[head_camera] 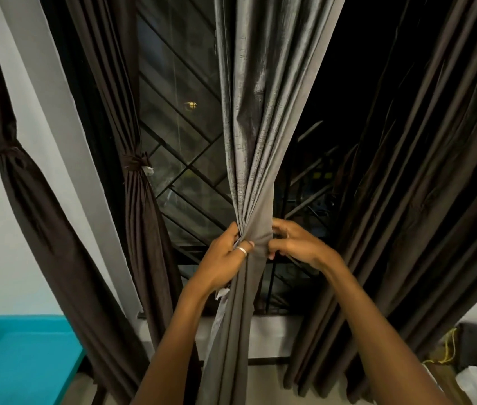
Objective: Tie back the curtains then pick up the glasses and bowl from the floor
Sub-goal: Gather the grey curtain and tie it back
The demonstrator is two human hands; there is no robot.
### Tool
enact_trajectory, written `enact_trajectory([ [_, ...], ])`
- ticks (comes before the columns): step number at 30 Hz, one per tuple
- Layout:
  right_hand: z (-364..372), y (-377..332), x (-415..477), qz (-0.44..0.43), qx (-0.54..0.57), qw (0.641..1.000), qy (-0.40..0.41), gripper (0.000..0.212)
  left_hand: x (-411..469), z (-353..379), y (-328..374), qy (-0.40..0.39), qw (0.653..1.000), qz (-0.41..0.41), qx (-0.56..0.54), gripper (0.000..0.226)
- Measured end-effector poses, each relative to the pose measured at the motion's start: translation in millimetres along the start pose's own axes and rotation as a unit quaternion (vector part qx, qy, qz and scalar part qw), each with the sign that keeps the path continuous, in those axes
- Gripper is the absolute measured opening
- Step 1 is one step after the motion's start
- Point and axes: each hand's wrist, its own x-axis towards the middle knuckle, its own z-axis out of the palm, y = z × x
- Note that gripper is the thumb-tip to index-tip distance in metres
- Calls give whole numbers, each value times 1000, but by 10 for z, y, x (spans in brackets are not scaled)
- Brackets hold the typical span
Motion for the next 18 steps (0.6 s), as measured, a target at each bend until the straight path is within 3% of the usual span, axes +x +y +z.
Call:
enact_trajectory([
  [3,-74,-58,20,34,-37,998,-49,35,13,-85,-23,-26,1000,0,-17,54],
  [6,-91,-135,47,34,-105,993,-39,42,6,-139,-24,-19,1000,0,-15,48],
  [8,-107,-167,51,40,-173,984,-16,46,2,-154,-24,12,999,4,31,34],
  [10,-123,-183,44,39,-224,974,6,32,22,-148,-41,61,991,29,112,8],
  [12,-147,-205,24,38,-261,964,33,15,43,-126,-40,108,976,50,182,6],
  [14,-168,-246,-8,39,-284,957,51,15,73,-90,-26,145,969,38,197,24],
  [16,-182,-259,-41,56,-230,968,77,20,94,-46,-6,194,964,20,179,37],
  [18,-166,-273,-95,101,-71,988,98,23,90,21,22,239,955,13,176,35],
])
